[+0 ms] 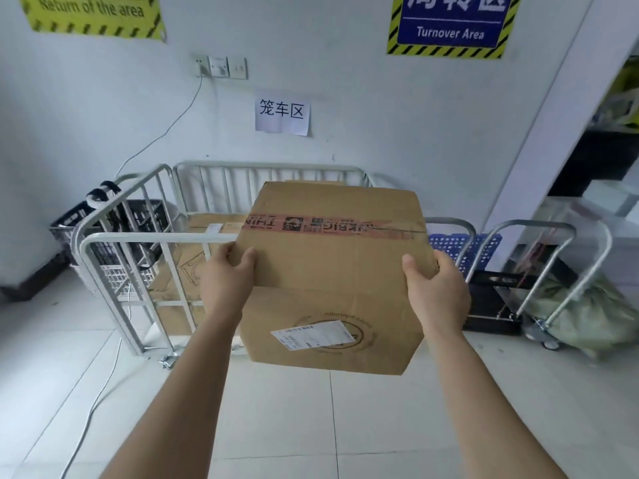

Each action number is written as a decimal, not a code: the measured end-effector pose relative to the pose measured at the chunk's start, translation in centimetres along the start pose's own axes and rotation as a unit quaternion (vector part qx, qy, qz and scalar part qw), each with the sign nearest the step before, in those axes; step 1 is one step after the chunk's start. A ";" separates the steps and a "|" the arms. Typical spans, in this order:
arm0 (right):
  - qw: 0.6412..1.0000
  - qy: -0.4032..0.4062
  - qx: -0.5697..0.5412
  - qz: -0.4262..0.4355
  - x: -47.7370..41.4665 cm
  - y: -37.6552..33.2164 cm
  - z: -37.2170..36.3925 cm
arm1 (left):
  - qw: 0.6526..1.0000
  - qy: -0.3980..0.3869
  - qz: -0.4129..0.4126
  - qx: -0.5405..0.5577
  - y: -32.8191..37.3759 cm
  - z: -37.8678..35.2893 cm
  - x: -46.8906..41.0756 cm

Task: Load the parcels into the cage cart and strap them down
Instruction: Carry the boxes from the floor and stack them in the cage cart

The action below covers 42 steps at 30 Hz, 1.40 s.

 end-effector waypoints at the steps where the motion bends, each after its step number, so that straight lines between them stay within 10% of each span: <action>1: 1.000 -0.009 -0.003 0.009 -1.1 -0.9 -1.2 | 1.000 0.009 0.000 0.002 0.1 0.0 -1.4; 18: 0.990 -0.082 -0.050 0.108 -15.4 -17.4 -22.1 | 0.992 0.128 0.001 0.001 0.0 1.8 -25.2; 42: 0.991 -0.115 -0.033 0.052 -29.7 -32.8 -56.5 | 0.997 0.069 0.020 -0.020 -8.7 -1.0 -65.5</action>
Point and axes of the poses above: each hand's wrist, its own x-axis away from the middle knuckle, its own z-axis out of the back of the hand, y = z × x, the point moved 7 cm from there along -x, towards the middle knuckle, and after that the axes turned 3 degrees about x, right-handed, at the moved point
